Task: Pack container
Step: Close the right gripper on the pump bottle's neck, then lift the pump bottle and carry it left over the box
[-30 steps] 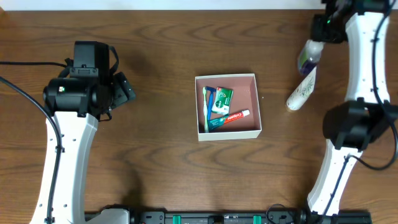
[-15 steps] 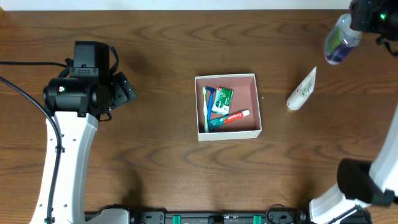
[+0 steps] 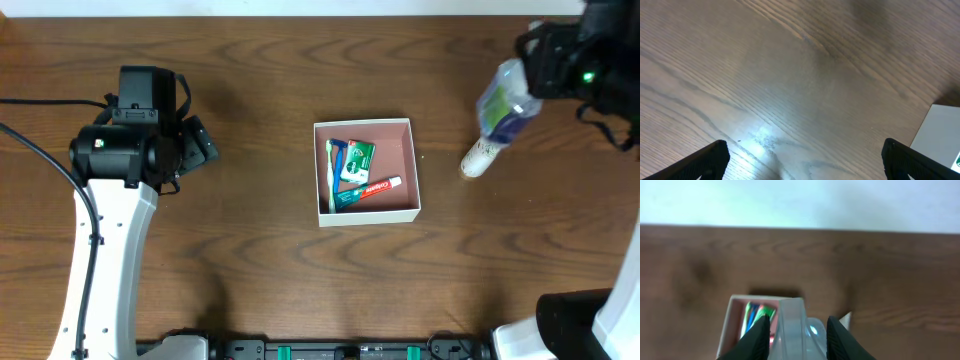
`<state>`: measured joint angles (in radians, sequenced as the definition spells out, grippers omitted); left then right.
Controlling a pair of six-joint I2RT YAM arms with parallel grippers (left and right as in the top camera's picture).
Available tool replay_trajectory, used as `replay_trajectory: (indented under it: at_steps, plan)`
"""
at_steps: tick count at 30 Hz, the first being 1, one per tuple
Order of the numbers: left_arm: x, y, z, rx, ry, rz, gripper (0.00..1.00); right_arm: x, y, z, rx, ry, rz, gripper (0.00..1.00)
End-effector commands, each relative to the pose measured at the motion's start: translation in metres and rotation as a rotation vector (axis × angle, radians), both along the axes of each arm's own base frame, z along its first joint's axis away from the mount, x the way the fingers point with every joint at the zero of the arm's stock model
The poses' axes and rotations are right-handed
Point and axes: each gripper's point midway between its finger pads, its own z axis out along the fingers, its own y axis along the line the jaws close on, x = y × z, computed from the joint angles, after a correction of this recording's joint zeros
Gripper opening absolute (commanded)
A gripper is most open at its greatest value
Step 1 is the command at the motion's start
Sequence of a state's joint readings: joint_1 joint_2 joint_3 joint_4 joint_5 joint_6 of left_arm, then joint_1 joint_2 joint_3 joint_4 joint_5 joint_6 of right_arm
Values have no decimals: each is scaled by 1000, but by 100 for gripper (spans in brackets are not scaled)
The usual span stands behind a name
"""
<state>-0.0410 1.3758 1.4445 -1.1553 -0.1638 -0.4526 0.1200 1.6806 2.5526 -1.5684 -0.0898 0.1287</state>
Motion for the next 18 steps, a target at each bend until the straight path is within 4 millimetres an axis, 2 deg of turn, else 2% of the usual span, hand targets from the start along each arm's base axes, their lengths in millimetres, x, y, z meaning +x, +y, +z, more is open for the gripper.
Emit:
replay_trajectory:
  at_steps: [1,12,18]
  plan:
    - [0,2,0,-1,1,20,98,0,18,-1,35,12,28,15]
    - [0,2,0,-1,1,20,98,10,69,-56,4,214,135,13]
    - [0,2,-1,-1,2,20,98,21,82,-82,-7,295,83,11]
